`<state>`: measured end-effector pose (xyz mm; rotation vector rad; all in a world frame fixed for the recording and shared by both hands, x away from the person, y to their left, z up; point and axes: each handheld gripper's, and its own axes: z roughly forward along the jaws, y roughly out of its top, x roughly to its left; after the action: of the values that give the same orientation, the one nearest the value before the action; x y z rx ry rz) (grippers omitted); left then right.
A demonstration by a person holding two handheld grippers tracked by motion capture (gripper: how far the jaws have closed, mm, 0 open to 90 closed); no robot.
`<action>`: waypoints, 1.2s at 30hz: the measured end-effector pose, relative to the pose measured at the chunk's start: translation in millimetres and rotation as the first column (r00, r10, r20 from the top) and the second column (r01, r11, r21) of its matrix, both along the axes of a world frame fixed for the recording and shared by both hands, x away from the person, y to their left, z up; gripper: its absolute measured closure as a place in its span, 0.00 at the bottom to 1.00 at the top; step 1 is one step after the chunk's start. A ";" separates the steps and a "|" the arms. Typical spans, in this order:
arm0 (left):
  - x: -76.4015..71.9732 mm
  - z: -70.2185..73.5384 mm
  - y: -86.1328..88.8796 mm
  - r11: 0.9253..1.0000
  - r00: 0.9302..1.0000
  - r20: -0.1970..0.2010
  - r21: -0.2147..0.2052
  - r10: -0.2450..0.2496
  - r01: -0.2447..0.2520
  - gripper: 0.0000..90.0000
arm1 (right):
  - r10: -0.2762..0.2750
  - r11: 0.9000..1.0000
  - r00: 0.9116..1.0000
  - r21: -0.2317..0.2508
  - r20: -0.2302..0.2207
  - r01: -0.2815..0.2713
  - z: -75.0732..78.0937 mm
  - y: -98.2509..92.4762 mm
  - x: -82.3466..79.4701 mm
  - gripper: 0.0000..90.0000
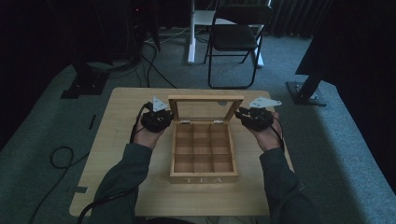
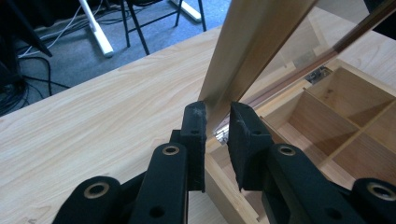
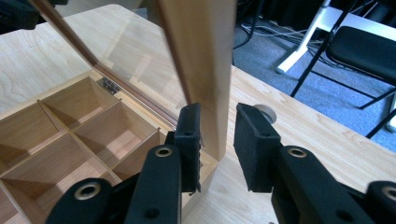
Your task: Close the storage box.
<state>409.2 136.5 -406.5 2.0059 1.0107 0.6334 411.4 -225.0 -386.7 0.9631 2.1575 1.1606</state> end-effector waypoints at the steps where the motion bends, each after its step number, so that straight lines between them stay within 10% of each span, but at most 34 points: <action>1: -0.7 -0.4 0.4 1.000 1.000 0.000 -0.002 -0.002 0.002 0.85 | 0.006 1.000 1.000 0.000 -0.003 -0.006 -0.3 0.4 -0.5 0.80; 36: -30.0 8.0 5.0 0.999 0.998 0.049 -0.014 -0.037 0.038 0.86 | 0.016 0.999 0.996 -0.032 0.083 -0.014 11.1 5.5 -38.9 0.78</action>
<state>379.2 141.5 -398.5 1.9819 0.9441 0.6500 372.5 -219.5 -375.7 0.8707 2.1139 1.1498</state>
